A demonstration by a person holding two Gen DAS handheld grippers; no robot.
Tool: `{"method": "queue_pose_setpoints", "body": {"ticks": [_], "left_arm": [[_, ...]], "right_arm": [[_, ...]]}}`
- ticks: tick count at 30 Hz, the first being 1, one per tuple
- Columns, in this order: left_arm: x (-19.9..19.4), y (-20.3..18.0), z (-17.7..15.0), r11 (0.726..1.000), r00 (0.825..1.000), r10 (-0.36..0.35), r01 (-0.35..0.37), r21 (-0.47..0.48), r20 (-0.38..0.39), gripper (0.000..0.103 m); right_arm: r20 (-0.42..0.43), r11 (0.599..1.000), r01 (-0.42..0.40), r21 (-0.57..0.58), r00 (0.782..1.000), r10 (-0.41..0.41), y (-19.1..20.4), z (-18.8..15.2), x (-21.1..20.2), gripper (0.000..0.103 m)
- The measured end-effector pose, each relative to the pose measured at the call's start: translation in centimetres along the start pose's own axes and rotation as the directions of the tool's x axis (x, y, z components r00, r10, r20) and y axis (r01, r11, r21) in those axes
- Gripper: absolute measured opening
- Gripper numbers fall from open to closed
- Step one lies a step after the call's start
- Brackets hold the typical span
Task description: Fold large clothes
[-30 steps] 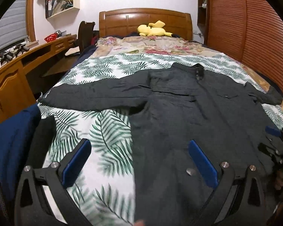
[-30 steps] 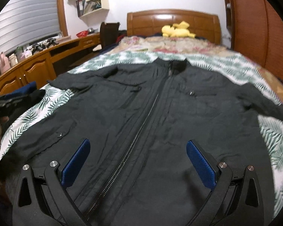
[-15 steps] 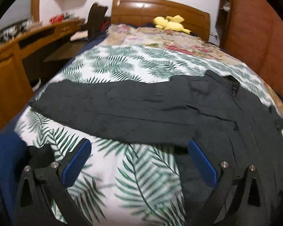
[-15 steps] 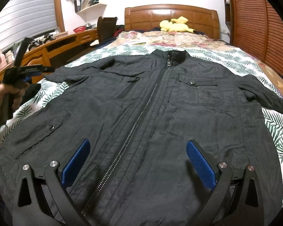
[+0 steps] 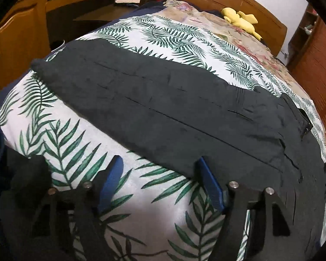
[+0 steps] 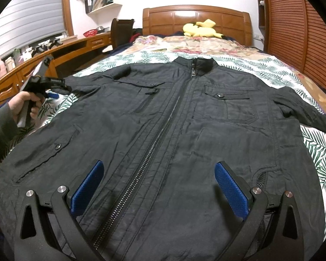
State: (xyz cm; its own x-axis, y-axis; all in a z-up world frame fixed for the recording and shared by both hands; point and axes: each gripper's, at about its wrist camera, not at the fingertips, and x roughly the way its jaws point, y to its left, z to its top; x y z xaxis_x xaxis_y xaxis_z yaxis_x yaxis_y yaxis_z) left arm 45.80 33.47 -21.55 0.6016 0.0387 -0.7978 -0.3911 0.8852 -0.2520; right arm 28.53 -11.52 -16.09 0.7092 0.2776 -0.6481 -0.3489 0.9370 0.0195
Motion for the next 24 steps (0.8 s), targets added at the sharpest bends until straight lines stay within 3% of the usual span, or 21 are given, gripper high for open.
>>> {"method": "queue_pose_setpoints", "body": {"ticks": [1, 2, 5, 6, 10, 14, 18, 24], "left_arm": [[0.1, -0.1, 0.1, 1.0, 1.0, -0.007, 0.007, 0.001, 0.007, 0.055], [0.3, -0.3, 0.3, 1.0, 1.0, -0.022, 0.022, -0.001, 0.006, 0.037], [0.8, -0.8, 0.8, 0.998, 0.998, -0.068, 0.068, 0.001, -0.012, 0.003], [0.6, -1.3, 0.9, 0.998, 0.998, -0.069, 0.069, 0.009, -0.006, 0.0], [-2.4, -4.3, 1.1, 0.994, 0.997, -0.049, 0.042, 0.104, 0.067, 0.0], [-6.3, -7.7, 1.0, 0.979, 0.99, -0.082, 0.059, 0.194, 0.116, 0.0], [-11.2, -12.5, -0.2, 0.945, 0.98, -0.134, 0.082, 0.317, 0.146, 0.0], [-16.6, -19.3, -4.3, 0.881, 0.968, -0.223, 0.15, 0.448, 0.115, 0.0]], "right_arm": [[0.0, 1.0, 0.0, 0.0, 1.0, 0.0, 0.0, 0.0, 0.0, 0.103], [0.0, 1.0, 0.001, 0.0, 1.0, -0.001, 0.0, 0.0, 0.0, 0.103], [0.002, 1.0, 0.002, 0.001, 1.0, -0.002, 0.0, 0.0, 0.0, 0.103], [0.002, 1.0, 0.003, 0.002, 1.0, -0.003, 0.0, 0.0, 0.0, 0.103], [0.009, 1.0, 0.0, 0.006, 1.0, 0.0, -0.1, 0.0, -0.3, 0.103], [0.022, 1.0, -0.009, 0.011, 1.0, 0.009, -0.4, 0.2, -1.4, 0.103], [0.051, 1.0, -0.002, 0.009, 0.999, 0.001, -1.1, 0.0, -3.7, 0.103], [0.06, 0.999, 0.018, 0.042, 0.998, -0.02, -3.7, -1.3, -7.2, 0.103]]}}
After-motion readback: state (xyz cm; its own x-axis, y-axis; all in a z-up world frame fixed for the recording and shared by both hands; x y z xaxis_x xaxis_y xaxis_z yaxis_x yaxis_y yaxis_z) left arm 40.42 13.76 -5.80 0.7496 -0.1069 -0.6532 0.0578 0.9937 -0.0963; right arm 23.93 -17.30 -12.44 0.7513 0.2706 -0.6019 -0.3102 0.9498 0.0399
